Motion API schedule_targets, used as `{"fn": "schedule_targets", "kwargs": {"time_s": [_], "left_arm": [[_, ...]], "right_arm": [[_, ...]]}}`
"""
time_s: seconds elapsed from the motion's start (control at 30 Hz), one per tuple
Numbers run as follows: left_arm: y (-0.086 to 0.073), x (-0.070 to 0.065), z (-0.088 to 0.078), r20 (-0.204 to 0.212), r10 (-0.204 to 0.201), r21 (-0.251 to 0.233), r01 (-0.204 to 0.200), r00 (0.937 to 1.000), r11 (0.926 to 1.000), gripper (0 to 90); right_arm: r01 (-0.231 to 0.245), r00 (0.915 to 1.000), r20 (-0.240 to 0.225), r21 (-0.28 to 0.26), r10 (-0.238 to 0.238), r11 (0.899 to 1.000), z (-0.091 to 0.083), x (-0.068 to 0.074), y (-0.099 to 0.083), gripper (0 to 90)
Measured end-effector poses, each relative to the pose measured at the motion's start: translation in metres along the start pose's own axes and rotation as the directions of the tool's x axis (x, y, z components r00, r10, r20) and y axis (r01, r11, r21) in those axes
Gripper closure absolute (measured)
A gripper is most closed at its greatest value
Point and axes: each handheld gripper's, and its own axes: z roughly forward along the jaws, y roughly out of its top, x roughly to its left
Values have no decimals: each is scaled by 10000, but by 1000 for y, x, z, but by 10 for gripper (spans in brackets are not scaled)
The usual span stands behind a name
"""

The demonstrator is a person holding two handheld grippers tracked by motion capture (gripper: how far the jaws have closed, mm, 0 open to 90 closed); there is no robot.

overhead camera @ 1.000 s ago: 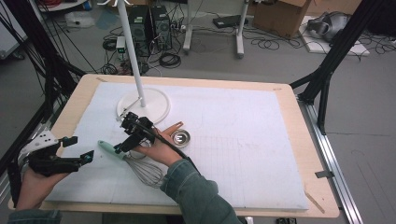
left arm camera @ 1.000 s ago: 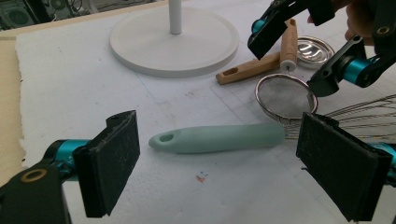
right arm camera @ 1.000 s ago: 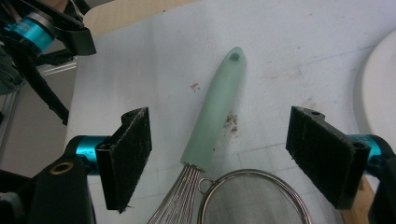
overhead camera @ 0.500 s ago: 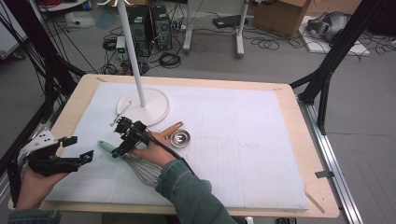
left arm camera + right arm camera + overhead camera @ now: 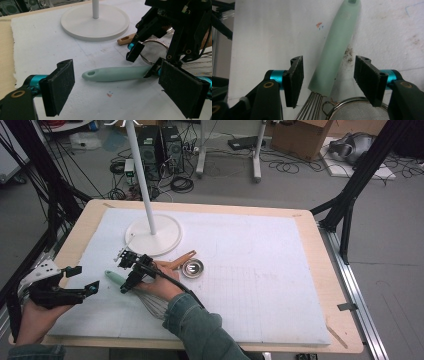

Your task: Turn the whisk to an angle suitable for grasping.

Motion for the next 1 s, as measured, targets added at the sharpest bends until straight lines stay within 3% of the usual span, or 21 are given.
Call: {"fn": "schedule_targets", "kwargs": {"time_s": [0.37, 0.6, 0.63, 0.8, 0.87, 1.0], "left_arm": [[0, 0, -1, -33, 12, -31, -12, 10000, 10000, 139], [0, 0, -1, -47, -21, -52, 21, 10000, 10000, 140], [0, 0, -1, -54, -24, -50, 24, 10000, 10000, 140], [0, 0, -1, -44, -2, -63, 2, 10000, 10000, 140], [0, 0, -2, -55, 0, -58, 0, 10000, 10000, 140], [0, 1, -2, -66, 4, -76, -5, 10000, 10000, 139]], "right_arm": [[-189, 9998, 37, 692, 187, 9974, 9, 3, 1, 545], [-463, 9987, 265, 920, 440, 9947, 10, 6, 3, 578], [-721, 9972, 254, 894, 701, 9934, 10, 8, 3, 582], [-918, 9936, 748, 1008, 845, 9907, 11, 12, 4, 609], [-1349, 9870, 1007, 988, 1250, 9859, 11, 14, 5, 630], [-1795, 9802, 1011, 914, 1702, 9795, 11, 13, 4, 649]]}}
